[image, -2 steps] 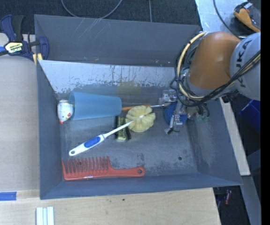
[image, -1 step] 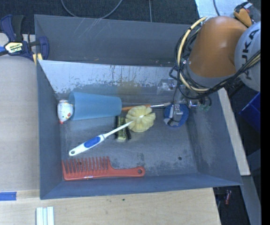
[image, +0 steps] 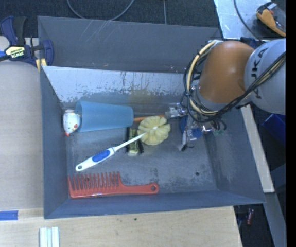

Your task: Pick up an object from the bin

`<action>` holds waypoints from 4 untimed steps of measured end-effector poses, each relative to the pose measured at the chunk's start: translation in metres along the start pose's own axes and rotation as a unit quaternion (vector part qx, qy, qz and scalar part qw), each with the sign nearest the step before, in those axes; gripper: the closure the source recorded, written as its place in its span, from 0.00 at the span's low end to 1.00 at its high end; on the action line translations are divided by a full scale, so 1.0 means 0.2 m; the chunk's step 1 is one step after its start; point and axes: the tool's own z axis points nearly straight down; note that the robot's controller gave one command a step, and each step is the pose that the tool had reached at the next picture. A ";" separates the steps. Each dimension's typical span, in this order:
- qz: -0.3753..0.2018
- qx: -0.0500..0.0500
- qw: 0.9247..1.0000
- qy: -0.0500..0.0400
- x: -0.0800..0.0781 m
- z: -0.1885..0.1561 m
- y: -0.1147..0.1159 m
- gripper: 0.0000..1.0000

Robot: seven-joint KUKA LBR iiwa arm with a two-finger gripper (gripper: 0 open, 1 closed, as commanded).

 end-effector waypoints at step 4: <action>0.008 0.002 1.000 -0.001 0.03 -0.18 0.04 0.00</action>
Offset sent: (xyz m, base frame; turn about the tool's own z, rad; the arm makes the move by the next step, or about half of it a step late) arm 0.0034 0.0051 0.0107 -0.0070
